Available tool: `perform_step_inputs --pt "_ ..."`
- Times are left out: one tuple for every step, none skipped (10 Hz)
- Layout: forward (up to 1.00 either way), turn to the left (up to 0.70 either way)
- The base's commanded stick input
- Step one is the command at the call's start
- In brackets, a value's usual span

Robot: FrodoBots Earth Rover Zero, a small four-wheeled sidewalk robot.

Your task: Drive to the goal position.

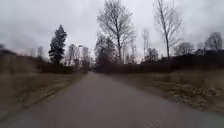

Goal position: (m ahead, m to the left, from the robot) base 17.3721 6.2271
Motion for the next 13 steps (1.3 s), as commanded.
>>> perform_step_inputs --pt "0.70 0.00" --pt "0.70 0.00" --pt "0.70 0.00" --pt "0.70 0.00" --pt "0.70 0.00" --pt "0.70 0.00" --pt "0.70 0.00" --pt "0.70 0.00" --pt "0.70 0.00" --pt "0.70 0.00" --pt "0.70 0.00" --pt "0.70 0.00" --pt "0.70 0.00"
